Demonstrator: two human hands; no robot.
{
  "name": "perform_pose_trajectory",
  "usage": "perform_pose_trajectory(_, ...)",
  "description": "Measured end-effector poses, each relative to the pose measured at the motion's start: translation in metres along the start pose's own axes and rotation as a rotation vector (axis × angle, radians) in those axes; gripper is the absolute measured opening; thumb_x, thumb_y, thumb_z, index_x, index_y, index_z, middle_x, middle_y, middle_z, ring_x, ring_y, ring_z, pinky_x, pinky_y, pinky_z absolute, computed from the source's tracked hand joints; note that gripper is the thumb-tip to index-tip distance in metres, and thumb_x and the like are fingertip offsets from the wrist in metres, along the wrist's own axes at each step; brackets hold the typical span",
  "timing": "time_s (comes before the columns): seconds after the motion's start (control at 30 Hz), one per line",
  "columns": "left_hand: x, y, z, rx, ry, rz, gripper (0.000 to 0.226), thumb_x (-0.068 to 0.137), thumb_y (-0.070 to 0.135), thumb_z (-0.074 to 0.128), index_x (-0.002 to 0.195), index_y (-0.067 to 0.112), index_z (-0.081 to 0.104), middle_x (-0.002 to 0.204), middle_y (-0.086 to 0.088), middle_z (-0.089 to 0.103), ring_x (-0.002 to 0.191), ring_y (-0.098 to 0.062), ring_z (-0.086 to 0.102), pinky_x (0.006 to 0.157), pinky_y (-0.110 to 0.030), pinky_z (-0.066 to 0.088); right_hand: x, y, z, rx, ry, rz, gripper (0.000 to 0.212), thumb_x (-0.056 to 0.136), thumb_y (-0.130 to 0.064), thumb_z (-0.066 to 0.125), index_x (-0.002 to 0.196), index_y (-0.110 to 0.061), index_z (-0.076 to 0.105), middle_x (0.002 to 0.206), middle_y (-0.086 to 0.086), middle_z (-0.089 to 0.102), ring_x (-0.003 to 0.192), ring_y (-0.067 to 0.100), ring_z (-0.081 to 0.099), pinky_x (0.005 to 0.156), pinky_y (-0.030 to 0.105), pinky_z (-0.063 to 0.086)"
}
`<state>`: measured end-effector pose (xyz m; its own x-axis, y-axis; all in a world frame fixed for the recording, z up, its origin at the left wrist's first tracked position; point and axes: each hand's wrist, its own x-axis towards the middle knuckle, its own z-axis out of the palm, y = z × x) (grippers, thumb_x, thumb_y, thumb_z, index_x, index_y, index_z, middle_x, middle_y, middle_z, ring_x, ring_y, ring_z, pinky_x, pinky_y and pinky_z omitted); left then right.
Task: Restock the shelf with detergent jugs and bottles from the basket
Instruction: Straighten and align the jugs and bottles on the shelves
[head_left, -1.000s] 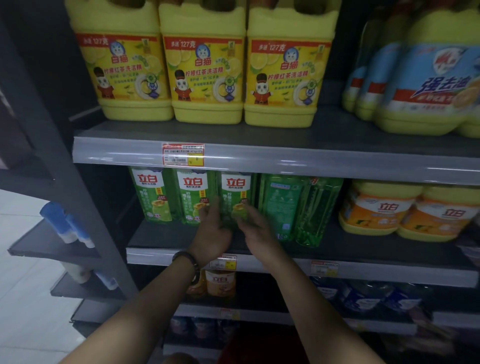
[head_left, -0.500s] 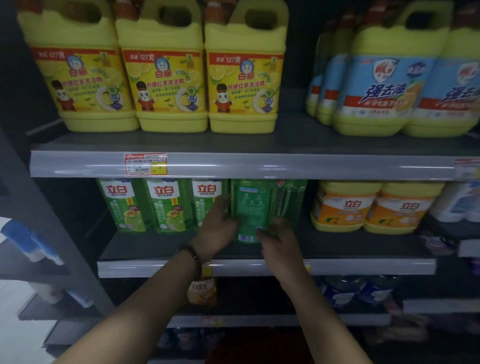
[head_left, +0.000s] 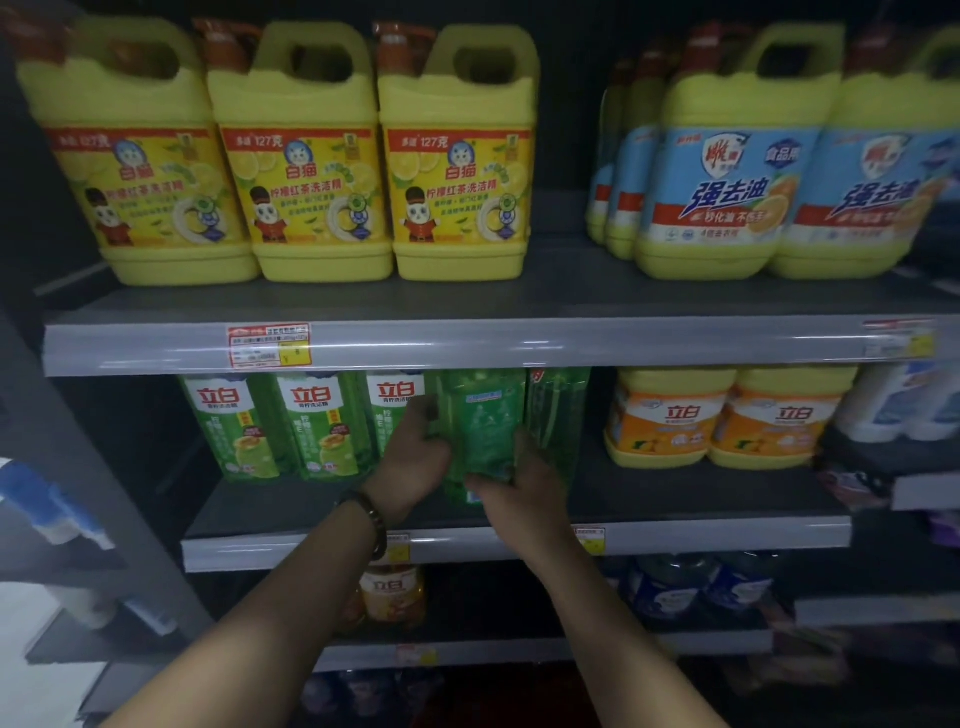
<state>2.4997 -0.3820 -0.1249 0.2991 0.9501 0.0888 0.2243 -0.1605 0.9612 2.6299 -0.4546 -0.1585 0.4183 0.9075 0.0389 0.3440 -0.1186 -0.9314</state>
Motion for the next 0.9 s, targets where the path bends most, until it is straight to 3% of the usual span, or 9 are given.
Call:
perform_pose_trajectory(0.1,-0.010,0.000,-0.008,0.071,0.009,0.074,0.054,0.088,-0.016,0.054,0.120,0.027,0.062,0.115,0.009,0.069,0.107,-0.005,0.069,0.077,-0.016,0.056,0.012,0.013,0.011,-0.032,-0.030,-0.017,0.089,0.061,-0.057,0.078,0.144,-0.042,0.049,0.131,0.001,0.066,0.117,0.025,0.067,0.101,0.046,0.058)
perform_pose_trajectory(0.2,-0.023,0.002,-0.012,0.065,0.006,0.119,0.052,0.090,-0.018,0.055,0.100,0.031,0.068,0.102,0.014,0.071,0.094,0.009,0.070,0.077,-0.014,0.057,0.012,0.014,0.016,-0.050,-0.021,-0.047,0.098,0.059,-0.061,0.082,0.148,-0.042,0.046,0.135,0.000,0.064,0.120,0.023,0.067,0.104,0.044,0.057)
perform_pose_trajectory(0.3,-0.026,-0.009,-0.017,0.048,0.040,0.087,0.040,0.090,-0.015,0.055,0.106,0.021,0.065,0.110,0.000,0.068,0.108,-0.017,0.069,0.091,-0.033,0.060,0.010,0.012,0.020,-0.084,-0.014,-0.053,0.112,0.054,-0.065,0.084,0.154,-0.038,0.040,0.139,0.000,0.061,0.122,0.023,0.065,0.103,0.043,0.058)
perform_pose_trajectory(0.37,-0.032,-0.012,-0.016,0.060,0.043,0.090,0.044,0.089,-0.018,0.052,0.107,0.020,0.064,0.111,-0.002,0.066,0.108,-0.023,0.068,0.093,-0.039,0.060,0.011,0.011,0.022,-0.124,-0.006,-0.050,0.118,0.050,-0.071,0.085,0.154,-0.036,0.040,0.139,-0.001,0.060,0.123,0.023,0.064,0.101,0.044,0.059)
perform_pose_trajectory(0.5,-0.041,-0.013,-0.010,0.053,0.015,0.089,0.054,0.089,-0.022,0.048,0.101,0.028,0.065,0.098,0.013,0.068,0.097,0.000,0.066,0.082,-0.019,0.057,0.015,0.007,0.020,-0.165,-0.020,-0.054,0.104,0.050,-0.068,0.087,0.140,-0.033,0.050,0.127,-0.004,0.067,0.113,0.022,0.068,0.093,0.042,0.061)
perform_pose_trajectory(0.57,-0.039,-0.013,-0.012,0.047,-0.008,0.091,0.045,0.088,-0.021,0.050,0.103,0.017,0.069,0.091,0.018,0.070,0.092,-0.001,0.068,0.078,-0.016,0.055,0.016,0.002,0.020,-0.170,-0.036,-0.053,0.090,0.056,-0.059,0.090,0.133,-0.030,0.053,0.121,-0.004,0.071,0.109,0.021,0.071,0.089,0.041,0.062)
perform_pose_trajectory(0.67,-0.034,-0.014,-0.019,0.034,-0.012,0.079,0.023,0.089,-0.016,0.059,0.107,-0.003,0.064,0.092,0.004,0.063,0.085,-0.002,0.063,0.073,-0.010,0.051,0.020,-0.004,0.019,-0.175,-0.056,-0.044,0.077,0.069,-0.053,0.090,0.130,-0.025,0.053,0.118,-0.002,0.073,0.106,0.023,0.072,0.088,0.042,0.063)
perform_pose_trajectory(0.83,-0.022,-0.013,-0.029,0.067,-0.001,0.035,0.029,0.089,-0.004,0.066,0.114,0.011,0.061,0.115,0.001,0.065,0.109,-0.010,0.062,0.082,-0.022,0.049,0.026,0.002,0.019,-0.173,-0.082,-0.051,0.087,0.067,-0.067,0.088,0.135,-0.029,0.050,0.126,-0.006,0.072,0.112,0.020,0.071,0.093,0.044,0.062)
perform_pose_trajectory(0.9,-0.018,-0.009,-0.028,0.082,-0.005,0.031,0.039,0.088,0.003,0.069,0.124,0.014,0.058,0.125,0.000,0.065,0.117,-0.011,0.061,0.085,-0.022,0.049,0.027,0.002,0.013,-0.126,-0.111,-0.043,0.080,0.073,-0.055,0.091,0.138,-0.029,0.052,0.131,-0.007,0.072,0.116,0.018,0.070,0.099,0.042,0.060)
